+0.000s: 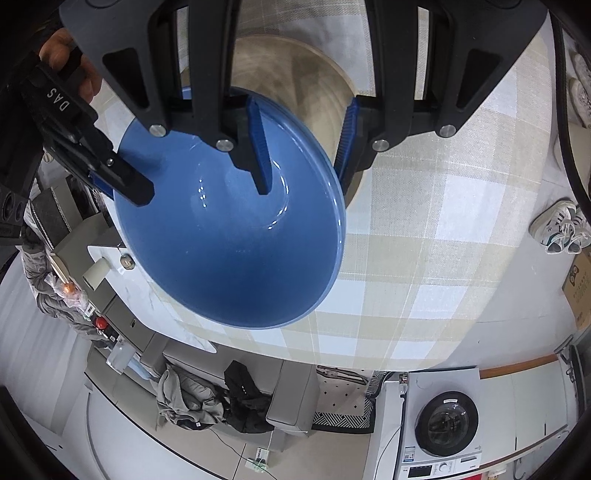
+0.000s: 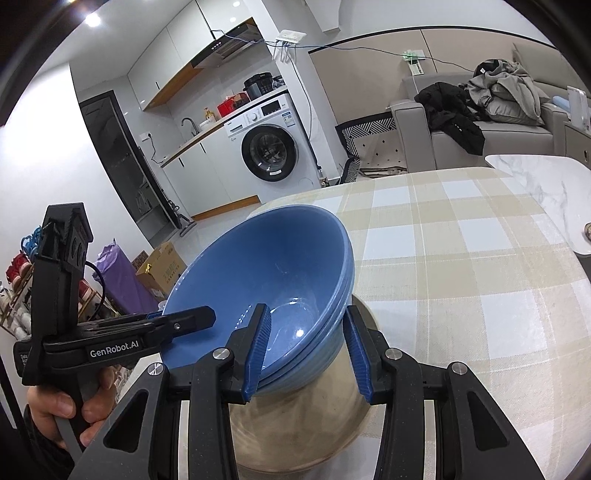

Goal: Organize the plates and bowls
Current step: 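Lift the bowl stack with both grippers and carry it over the cream plate stack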

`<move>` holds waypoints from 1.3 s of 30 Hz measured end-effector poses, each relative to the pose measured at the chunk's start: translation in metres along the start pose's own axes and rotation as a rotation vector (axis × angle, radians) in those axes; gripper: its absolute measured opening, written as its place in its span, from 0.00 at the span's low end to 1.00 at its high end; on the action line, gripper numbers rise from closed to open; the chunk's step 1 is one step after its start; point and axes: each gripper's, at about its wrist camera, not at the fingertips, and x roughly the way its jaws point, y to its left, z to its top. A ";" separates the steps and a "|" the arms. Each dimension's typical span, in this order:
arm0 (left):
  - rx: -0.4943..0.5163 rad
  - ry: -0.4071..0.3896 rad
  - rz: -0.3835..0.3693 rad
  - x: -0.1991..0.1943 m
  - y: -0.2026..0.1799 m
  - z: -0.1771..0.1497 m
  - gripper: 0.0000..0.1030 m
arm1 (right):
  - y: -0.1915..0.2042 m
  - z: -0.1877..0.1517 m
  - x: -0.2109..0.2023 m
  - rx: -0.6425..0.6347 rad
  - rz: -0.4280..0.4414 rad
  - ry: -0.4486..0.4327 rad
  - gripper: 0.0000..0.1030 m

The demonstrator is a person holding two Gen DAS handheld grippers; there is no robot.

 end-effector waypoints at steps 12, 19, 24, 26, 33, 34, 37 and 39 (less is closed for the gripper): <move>0.012 0.003 0.008 0.009 -0.003 0.005 0.30 | -0.001 0.000 0.001 -0.006 -0.018 -0.011 0.43; 0.030 -0.001 0.012 0.012 -0.005 0.005 0.30 | -0.001 0.000 0.001 -0.011 -0.020 -0.010 0.43; 0.046 -0.007 0.035 0.012 -0.010 0.003 0.30 | 0.000 0.000 0.001 -0.017 -0.031 -0.003 0.44; 0.043 -0.004 0.029 0.012 -0.011 0.003 0.31 | 0.001 0.001 0.001 -0.025 -0.038 -0.004 0.44; 0.059 -0.040 0.042 0.002 -0.008 0.004 0.48 | 0.002 0.003 -0.006 -0.064 -0.071 -0.012 0.47; 0.061 -0.048 0.044 0.000 -0.006 0.004 0.52 | 0.001 0.004 -0.007 -0.069 -0.075 -0.014 0.47; 0.066 -0.087 0.036 -0.007 -0.001 0.002 0.68 | 0.002 0.005 -0.011 -0.088 -0.078 -0.027 0.56; 0.077 -0.116 0.040 -0.015 0.004 0.000 0.81 | 0.003 0.005 -0.013 -0.099 -0.063 -0.040 0.74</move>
